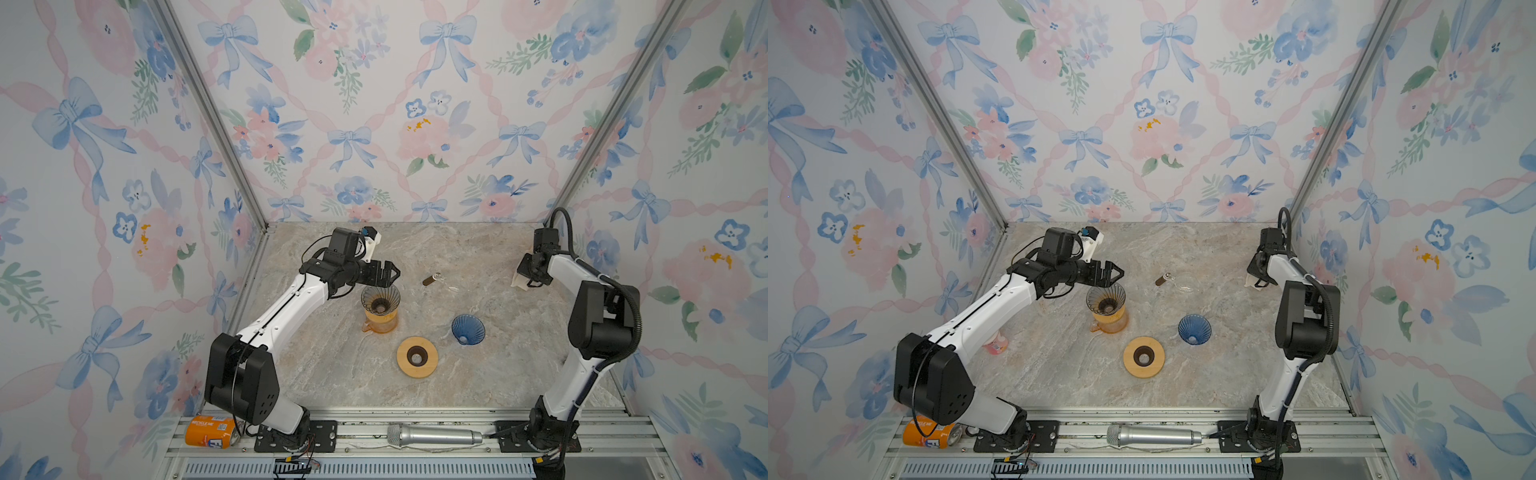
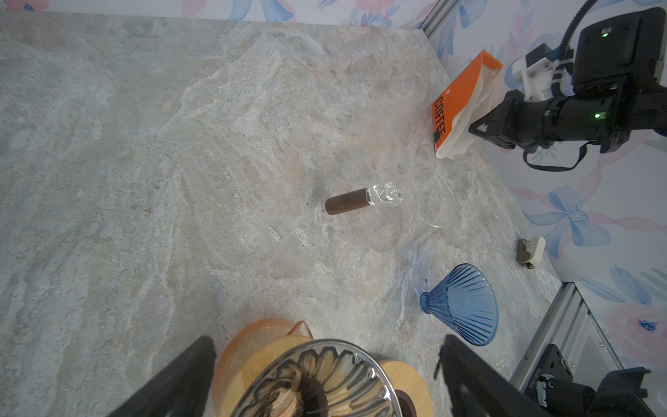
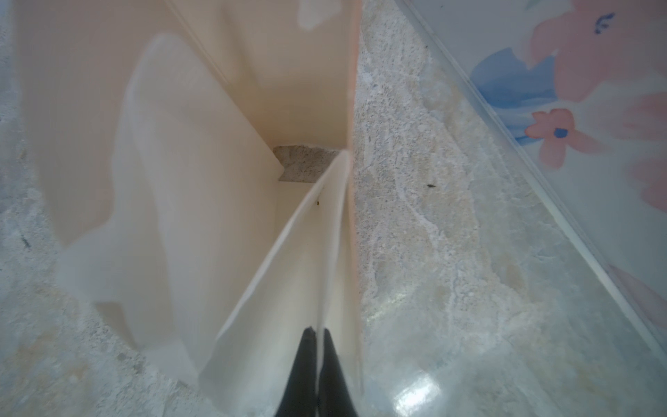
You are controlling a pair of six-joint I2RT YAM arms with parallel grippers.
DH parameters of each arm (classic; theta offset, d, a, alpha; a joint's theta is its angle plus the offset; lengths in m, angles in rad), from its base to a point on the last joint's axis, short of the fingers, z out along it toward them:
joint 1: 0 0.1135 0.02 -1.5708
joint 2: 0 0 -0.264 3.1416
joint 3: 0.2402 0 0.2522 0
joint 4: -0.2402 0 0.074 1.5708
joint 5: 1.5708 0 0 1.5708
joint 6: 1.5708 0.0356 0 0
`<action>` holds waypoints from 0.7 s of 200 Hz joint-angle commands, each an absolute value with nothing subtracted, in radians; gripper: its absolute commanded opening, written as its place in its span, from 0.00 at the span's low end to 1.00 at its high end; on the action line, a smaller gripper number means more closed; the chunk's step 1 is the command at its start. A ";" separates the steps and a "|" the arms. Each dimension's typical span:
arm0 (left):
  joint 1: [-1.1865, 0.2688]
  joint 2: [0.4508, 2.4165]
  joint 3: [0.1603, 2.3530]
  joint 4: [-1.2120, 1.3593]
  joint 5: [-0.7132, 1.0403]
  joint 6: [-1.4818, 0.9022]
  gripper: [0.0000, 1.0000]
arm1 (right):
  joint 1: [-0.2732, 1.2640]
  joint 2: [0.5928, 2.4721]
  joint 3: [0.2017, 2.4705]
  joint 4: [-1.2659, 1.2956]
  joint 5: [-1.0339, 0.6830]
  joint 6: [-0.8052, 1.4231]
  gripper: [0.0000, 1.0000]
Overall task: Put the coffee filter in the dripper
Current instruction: 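Lower the right gripper into the orange box and pinch one white paper filter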
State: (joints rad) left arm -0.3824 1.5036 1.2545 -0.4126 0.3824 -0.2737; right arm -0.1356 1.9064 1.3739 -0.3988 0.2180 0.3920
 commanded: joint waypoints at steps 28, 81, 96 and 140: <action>-0.381 1.505 1.267 -0.402 0.403 -0.291 0.98 | -0.129 1.821 1.344 -0.401 0.234 0.393 0.00; -0.383 1.496 1.262 -0.402 0.407 -0.291 0.98 | -0.129 1.808 1.341 -0.406 0.269 0.355 0.00; -0.384 1.499 1.264 -0.402 0.407 -0.291 0.98 | -0.130 1.816 1.359 -0.414 0.283 0.340 0.00; -0.385 1.514 1.278 -0.402 0.410 -0.295 0.98 | -0.131 1.801 1.392 -0.421 0.304 0.311 0.00</action>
State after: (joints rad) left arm -0.3828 1.5036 1.2545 -0.4126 0.3908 -0.2810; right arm -0.1349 1.8286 1.3533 -0.4000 0.2745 0.3420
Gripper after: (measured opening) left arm 0.980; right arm 0.045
